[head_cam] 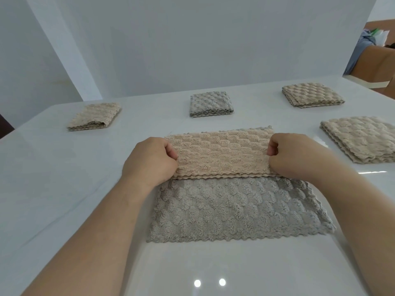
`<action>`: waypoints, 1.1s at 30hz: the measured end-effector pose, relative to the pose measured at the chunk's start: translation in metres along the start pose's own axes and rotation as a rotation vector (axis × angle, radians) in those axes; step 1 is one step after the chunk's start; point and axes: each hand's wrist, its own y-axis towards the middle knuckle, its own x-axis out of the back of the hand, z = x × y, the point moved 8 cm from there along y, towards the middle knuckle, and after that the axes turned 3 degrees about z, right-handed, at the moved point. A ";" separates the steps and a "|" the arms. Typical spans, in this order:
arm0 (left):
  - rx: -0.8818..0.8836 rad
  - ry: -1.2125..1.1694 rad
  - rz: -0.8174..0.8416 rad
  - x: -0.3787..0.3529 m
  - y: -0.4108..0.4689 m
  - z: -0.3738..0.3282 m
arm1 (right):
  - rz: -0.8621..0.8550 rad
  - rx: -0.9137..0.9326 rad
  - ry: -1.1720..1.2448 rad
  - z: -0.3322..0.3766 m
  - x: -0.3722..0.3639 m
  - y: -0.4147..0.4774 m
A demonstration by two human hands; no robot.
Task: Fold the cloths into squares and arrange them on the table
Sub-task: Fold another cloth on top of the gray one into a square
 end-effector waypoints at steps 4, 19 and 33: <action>0.046 0.076 0.038 -0.002 -0.001 0.001 | 0.008 -0.009 0.002 0.000 -0.001 0.000; -0.497 -0.026 -0.086 -0.007 -0.013 -0.078 | -0.327 0.176 0.022 0.042 0.008 0.006; -0.454 0.474 0.250 -0.087 0.009 -0.065 | 0.054 0.237 -0.139 0.054 -0.057 0.034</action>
